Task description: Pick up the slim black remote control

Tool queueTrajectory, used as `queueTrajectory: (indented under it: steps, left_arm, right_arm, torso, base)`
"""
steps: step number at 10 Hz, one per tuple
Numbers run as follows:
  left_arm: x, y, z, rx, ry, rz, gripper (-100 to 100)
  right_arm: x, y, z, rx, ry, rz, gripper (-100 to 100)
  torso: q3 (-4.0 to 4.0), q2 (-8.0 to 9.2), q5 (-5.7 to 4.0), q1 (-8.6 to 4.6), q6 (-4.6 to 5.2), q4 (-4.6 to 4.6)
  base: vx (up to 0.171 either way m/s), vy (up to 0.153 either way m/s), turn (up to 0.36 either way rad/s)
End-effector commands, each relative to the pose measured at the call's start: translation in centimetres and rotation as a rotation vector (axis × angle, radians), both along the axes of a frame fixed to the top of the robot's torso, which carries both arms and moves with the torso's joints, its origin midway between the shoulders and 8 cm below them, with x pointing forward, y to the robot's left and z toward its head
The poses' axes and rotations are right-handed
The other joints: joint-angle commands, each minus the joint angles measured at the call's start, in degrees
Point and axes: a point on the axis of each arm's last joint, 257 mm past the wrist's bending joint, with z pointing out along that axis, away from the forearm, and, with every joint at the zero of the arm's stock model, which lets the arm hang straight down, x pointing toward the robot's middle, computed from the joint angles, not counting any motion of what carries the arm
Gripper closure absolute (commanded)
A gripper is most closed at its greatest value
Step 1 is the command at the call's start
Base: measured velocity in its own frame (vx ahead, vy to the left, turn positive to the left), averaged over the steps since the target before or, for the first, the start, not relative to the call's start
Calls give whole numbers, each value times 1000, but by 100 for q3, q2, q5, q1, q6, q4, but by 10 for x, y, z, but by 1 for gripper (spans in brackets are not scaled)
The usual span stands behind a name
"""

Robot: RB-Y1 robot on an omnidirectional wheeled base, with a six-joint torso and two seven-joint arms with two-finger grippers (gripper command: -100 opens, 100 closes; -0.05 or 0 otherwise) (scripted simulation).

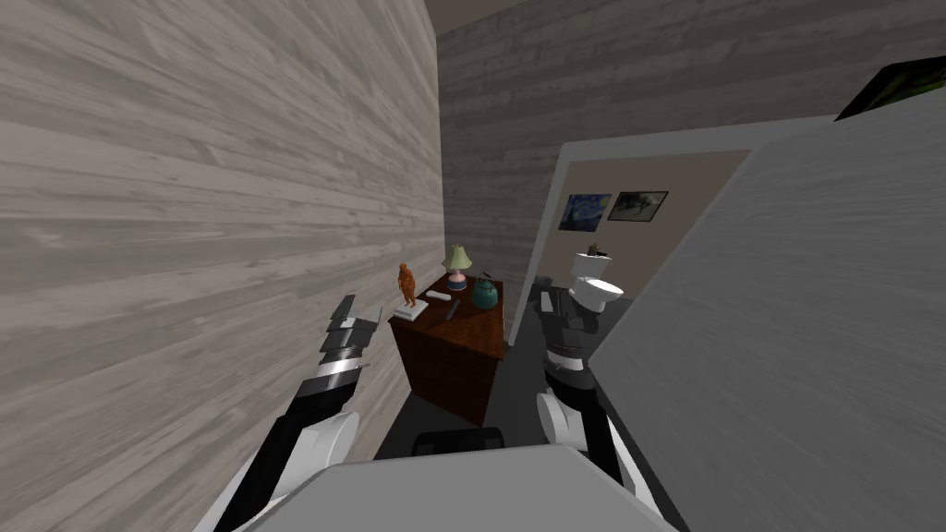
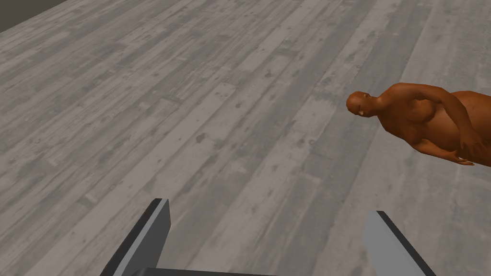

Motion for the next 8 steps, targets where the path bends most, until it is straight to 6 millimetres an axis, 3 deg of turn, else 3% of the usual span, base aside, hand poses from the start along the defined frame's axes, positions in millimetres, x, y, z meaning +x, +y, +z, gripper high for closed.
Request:
queueTrajectory:
  steps: [1,4,8]
  left_arm:
    - [1,9,-9,29,41,0,-100]
    - [2,35,-30,61,136,18,-100]
    - [-2,94,-72,74,322,75,-100]
  right_arm:
    - [0,0,0,0,0,0,0]
    - [0,0,0,0,0,0,0]
    - [0,0,0,0,0,0,0]
  torso:
    - [0,0,0,0,0,0]
    - [12,22,-8,-39,0,5]
    - [14,23,-11,-47,1,6]
  base:
    - [-31,-42,-44]
    - [-68,-110,-51]
    - [-61,-142,-94]
